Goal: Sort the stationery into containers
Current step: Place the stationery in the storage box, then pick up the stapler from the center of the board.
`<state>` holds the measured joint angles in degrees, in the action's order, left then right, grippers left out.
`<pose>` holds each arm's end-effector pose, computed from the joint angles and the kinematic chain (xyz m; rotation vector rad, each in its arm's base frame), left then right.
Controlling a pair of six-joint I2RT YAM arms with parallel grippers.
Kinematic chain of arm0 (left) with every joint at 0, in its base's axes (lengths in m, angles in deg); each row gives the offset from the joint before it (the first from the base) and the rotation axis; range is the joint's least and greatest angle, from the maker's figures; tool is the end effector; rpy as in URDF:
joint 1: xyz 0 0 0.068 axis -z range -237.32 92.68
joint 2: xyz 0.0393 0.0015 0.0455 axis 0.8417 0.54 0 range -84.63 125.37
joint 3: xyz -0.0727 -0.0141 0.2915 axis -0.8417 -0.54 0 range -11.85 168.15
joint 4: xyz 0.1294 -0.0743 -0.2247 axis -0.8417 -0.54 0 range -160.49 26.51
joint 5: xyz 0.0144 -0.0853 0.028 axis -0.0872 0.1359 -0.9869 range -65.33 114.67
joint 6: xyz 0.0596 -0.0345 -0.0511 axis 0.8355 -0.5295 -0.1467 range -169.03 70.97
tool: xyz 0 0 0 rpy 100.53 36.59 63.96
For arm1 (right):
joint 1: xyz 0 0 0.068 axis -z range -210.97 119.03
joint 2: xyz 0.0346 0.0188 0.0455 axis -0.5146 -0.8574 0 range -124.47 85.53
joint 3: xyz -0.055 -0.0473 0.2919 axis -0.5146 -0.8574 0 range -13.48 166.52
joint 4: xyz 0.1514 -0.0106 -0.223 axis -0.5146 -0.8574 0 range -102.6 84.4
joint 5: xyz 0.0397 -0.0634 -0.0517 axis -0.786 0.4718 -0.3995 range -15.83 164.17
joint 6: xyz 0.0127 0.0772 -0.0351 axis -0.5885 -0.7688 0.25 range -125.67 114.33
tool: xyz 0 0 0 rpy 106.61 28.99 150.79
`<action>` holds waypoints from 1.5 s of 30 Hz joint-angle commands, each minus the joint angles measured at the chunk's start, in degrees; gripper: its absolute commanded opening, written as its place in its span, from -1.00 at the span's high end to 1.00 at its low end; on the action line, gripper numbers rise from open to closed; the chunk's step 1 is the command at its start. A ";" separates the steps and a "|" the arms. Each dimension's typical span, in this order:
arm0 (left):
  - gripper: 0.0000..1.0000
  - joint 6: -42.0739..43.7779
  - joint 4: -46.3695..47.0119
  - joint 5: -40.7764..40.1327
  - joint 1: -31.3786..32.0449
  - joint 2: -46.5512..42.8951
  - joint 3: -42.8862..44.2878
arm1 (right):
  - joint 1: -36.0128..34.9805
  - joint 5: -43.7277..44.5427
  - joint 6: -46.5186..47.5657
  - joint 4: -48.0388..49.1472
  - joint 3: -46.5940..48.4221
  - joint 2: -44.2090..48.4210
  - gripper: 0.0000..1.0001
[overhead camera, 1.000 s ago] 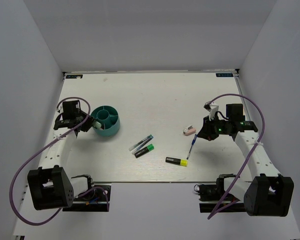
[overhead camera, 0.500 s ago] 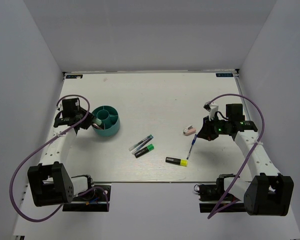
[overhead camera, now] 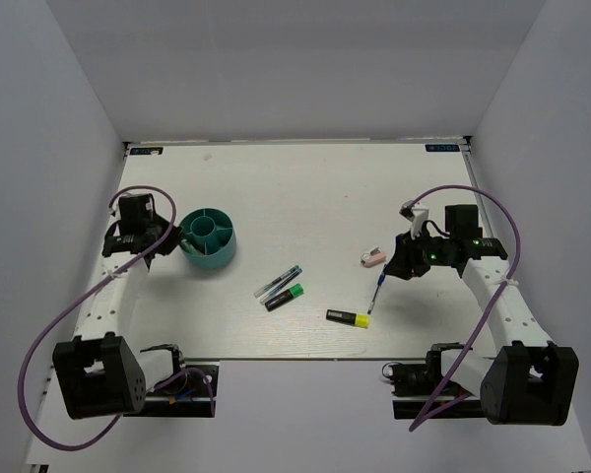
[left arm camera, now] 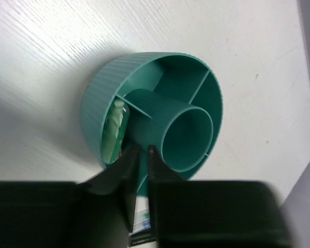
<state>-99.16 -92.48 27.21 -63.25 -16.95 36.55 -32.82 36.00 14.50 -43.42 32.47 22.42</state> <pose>0.2665 0.0243 0.2455 -1.1342 2.1749 -0.4022 0.2228 0.0539 0.2477 -0.7025 2.2643 0.6867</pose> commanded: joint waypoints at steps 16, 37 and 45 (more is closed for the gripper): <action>-0.36 35.35 -15.04 10.29 37.91 2.18 12.24 | -4.48 12.06 7.95 -0.05 6.51 -12.29 0.04; 0.00 41.60 -13.28 2.38 40.56 -19.87 -9.81 | -6.94 6.79 71.15 -11.83 20.22 -31.45 -0.20; -0.02 41.69 -13.63 1.49 40.56 -21.01 -10.26 | -7.20 6.36 70.98 -7.96 18.11 -34.35 -0.11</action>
<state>-58.20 -106.06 29.57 -22.33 -37.52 26.30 -39.73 43.60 82.45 -49.94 50.09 -10.84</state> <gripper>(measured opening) 0.512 0.561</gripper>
